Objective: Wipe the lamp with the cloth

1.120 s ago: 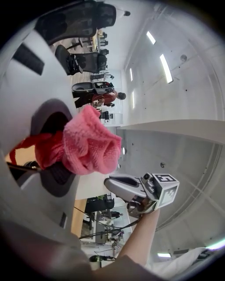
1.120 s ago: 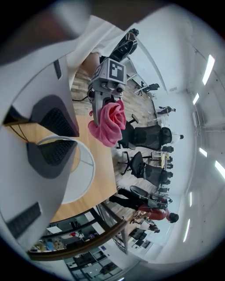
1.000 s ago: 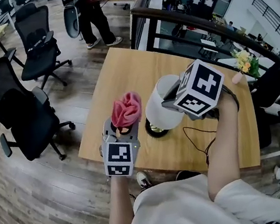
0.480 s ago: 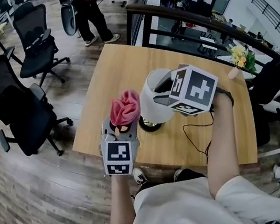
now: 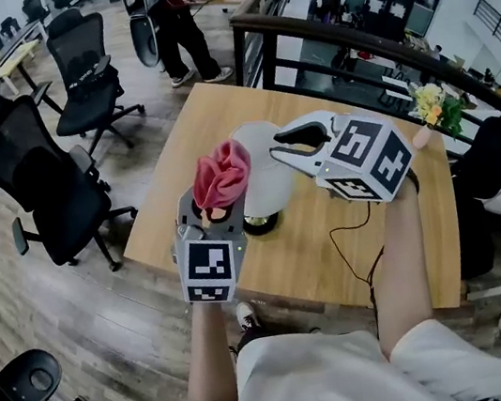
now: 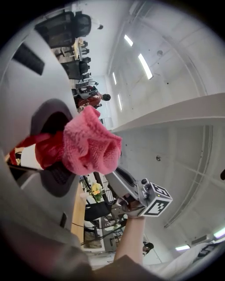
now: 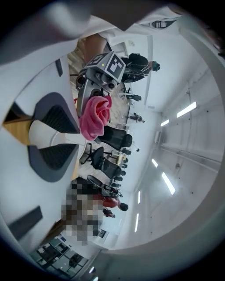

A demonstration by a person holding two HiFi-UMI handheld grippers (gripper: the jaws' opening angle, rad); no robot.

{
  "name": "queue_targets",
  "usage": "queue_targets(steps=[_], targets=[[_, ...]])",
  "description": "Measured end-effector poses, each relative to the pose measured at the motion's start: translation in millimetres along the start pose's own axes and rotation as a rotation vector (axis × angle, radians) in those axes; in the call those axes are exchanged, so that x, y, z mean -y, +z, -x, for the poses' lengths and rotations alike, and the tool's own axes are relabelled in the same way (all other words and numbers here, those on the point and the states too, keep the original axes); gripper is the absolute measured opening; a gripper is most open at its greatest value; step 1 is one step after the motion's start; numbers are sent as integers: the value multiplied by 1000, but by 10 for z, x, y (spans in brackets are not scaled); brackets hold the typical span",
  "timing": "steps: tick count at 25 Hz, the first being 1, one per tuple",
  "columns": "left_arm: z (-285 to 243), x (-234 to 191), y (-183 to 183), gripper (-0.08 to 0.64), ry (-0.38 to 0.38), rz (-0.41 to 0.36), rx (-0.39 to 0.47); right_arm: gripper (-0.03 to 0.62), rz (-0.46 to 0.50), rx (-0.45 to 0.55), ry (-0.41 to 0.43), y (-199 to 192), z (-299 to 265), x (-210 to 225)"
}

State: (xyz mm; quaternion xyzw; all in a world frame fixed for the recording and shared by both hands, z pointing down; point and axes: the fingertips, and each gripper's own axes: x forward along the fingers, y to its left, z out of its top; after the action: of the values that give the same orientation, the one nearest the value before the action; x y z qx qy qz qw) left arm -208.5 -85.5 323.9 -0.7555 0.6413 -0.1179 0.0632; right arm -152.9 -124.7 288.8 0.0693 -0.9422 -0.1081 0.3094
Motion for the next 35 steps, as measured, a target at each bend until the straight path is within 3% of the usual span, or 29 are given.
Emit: queue_targets(steps=[3,8,16,24,31,35], targets=[[-95,177,9,181,34,-63,-38,20,-49,74,-27,-200,254,59],[-117,308,-106,183,119,-67,-74,17,-166,112,-33,-685,459,34],[-152,529,-442,183,142,-113,-178,-8,-318,205,-138,-1049,540,35],[-172,785,-867,183,90,-88,-267,-9,-387,204,-133,-1379,529,-159],[-170,1080,-1175,182,-18,-40,-369,-9,-448,221,-185,-1555,613,-170],[-146,1227,-1221,182,-53,-31,-370,-9,-459,224,-176,-1607,659,-235]])
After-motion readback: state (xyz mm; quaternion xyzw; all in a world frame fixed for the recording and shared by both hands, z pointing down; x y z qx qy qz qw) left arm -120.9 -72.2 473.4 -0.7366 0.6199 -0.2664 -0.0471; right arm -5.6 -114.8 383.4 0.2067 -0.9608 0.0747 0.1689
